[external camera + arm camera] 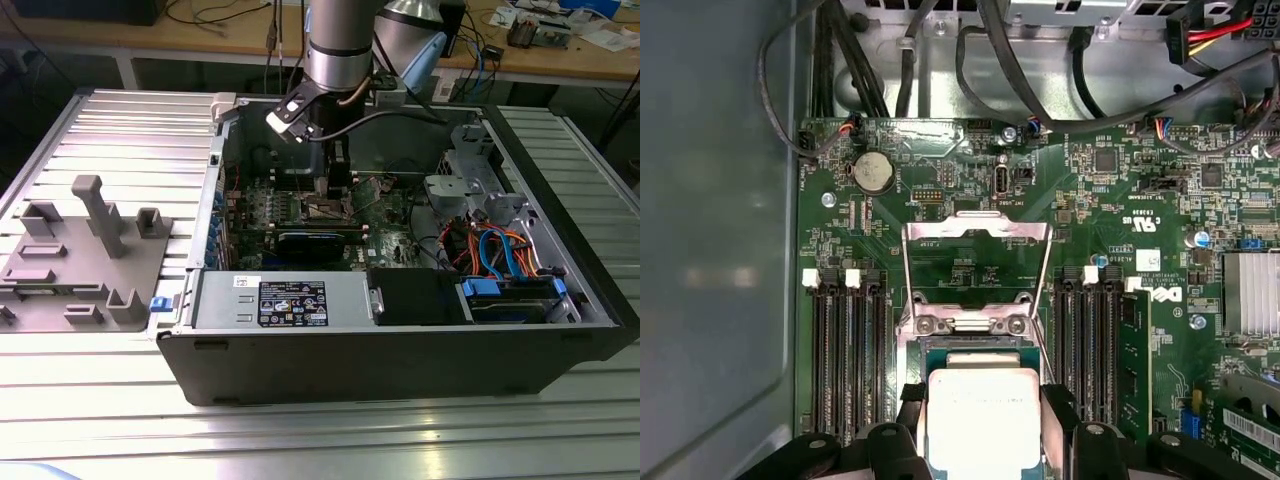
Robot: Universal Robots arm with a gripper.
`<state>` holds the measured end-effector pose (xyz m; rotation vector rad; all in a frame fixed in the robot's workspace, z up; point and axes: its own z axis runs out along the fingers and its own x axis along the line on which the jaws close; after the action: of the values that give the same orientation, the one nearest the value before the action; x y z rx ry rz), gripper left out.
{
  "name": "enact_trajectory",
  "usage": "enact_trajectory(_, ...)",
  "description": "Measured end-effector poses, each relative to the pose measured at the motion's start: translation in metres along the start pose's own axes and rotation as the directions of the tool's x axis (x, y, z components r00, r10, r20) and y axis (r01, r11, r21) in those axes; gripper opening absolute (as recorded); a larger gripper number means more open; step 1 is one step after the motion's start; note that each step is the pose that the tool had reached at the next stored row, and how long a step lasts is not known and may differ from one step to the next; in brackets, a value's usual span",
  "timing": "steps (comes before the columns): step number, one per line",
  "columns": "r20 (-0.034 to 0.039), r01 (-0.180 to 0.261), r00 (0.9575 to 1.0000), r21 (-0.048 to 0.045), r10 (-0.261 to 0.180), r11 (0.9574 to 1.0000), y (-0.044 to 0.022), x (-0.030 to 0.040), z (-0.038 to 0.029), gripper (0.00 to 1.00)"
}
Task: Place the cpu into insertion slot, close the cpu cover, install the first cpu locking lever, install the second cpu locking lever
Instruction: 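Place the cpu into insertion slot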
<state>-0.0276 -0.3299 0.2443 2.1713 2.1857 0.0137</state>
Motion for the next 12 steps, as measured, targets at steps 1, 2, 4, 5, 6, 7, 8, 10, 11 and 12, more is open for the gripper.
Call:
enact_trajectory(1,0.0001,0.0,1.0,0.0,0.0,1.0,0.0,0.0,0.0,0.54)
enact_trajectory(2,-0.0001,0.0,1.0,0.0,0.0,1.0,0.0,0.0,0.0,0.54)
enact_trajectory(4,-0.0002,0.0,1.0,-0.0001,0.0,1.0,0.0,0.0,0.0001,0.54)
enact_trajectory(5,-0.0002,0.0,1.0,-0.0001,0.0,1.0,0.0,0.0,0.0001,0.54)
enact_trajectory(6,-0.0005,0.0,1.0,-0.0009,0.0,1.0,-0.0001,0.0001,0.0005,0.54)
enact_trajectory(7,-0.0005,0.0,1.0,-0.0029,0.0,1.0,-0.0004,0.0001,0.0016,0.54)
enact_trajectory(8,-0.0003,0.0,1.0,-0.0035,0.0,1.0,-0.001,0.0001,0.0026,0.54)
enact_trajectory(10,-0.0006,0.007,1.0,-0.0051,-0.007,1.0,-0.0067,0.0005,0.0112,0.54)
enact_trajectory(11,-0.0006,0.007,1.0,-0.0051,-0.007,1.0,-0.0071,0.0007,0.0161,0.54)
enact_trajectory(12,-0.0005,0.006,1.0,-0.0051,-0.006,1.0,-0.0072,0.0008,0.0179,0.54)
